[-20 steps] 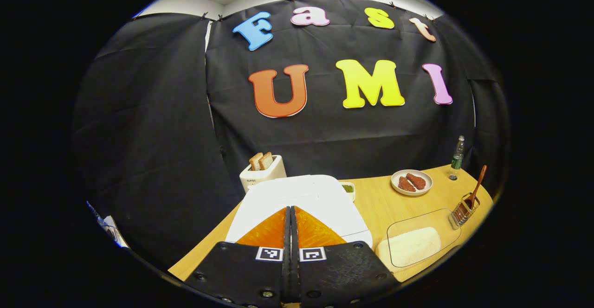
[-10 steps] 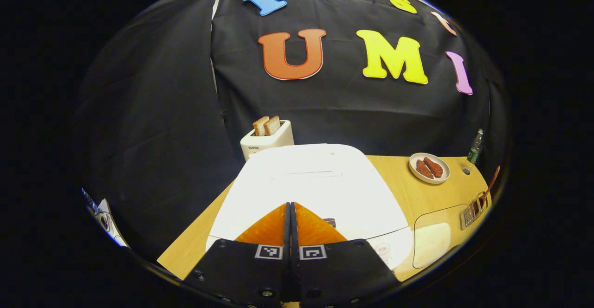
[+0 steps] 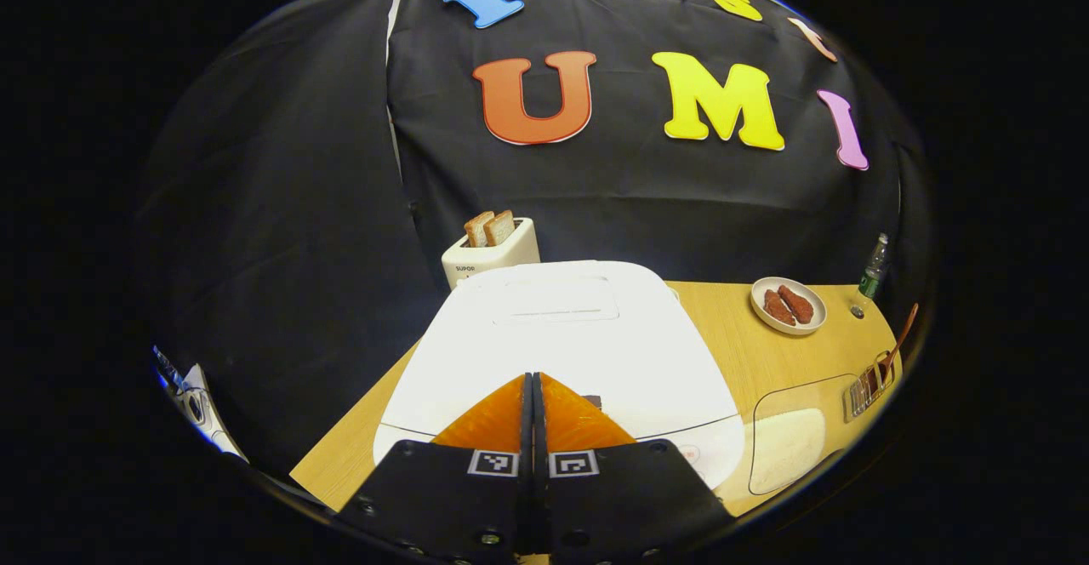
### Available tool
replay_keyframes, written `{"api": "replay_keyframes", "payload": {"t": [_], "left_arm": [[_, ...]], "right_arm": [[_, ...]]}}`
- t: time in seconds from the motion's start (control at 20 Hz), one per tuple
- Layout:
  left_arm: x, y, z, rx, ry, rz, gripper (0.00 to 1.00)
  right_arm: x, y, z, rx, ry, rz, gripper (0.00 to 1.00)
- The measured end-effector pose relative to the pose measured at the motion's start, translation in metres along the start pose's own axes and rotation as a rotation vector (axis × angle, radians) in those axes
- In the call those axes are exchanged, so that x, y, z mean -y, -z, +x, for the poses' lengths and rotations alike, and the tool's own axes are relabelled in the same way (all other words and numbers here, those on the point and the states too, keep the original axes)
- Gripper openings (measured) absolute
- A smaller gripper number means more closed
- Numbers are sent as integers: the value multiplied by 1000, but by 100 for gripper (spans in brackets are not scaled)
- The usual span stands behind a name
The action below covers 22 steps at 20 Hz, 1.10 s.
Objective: Close the left gripper, press the button to open the rice cooker; take a wooden spoon from the chopstick holder with the right hand, scoop a spoonful of rice and pour it into the rice cooker, then put the wooden spoon back into the chopstick holder.
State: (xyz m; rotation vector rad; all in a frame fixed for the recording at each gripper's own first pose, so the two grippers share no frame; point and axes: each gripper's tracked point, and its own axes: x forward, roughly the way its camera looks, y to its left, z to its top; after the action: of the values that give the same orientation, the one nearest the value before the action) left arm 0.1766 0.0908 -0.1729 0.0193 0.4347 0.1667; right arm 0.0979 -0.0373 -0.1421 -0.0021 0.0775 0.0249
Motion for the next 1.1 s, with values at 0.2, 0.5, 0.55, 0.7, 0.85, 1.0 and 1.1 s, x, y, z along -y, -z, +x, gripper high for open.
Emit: {"api": "replay_keyframes", "payload": {"t": [0.2, 0.5, 0.55, 0.7, 0.85, 1.0, 1.1], "left_arm": [[0, 4, -1, -10, -2, -12, 0], [3, 11, -4, -19, 4, -2, 0], [2, 8, -5, 5, 6, -5, 0], [2, 10, -3, 3, 16, -6, 0], [1, 8, -3, -13, 49, -33, 0], [-2, -3, -12, 12, 63, -40, 0], [-11, -20, -25, 70, 40, -29, 0]], "right_arm": [[3, 2, -2, 1, 4, 1, 100], [5, 9, 0, -16, 5, 9, 100], [3, 10, 0, -18, 3, 9, 100], [0, 12, 0, -25, 1, 9, 100], [-3, 15, -4, -35, -3, 5, 100], [-3, 13, -11, -30, -2, -9, 100], [-3, 13, -15, -26, 0, -18, 100]]}}
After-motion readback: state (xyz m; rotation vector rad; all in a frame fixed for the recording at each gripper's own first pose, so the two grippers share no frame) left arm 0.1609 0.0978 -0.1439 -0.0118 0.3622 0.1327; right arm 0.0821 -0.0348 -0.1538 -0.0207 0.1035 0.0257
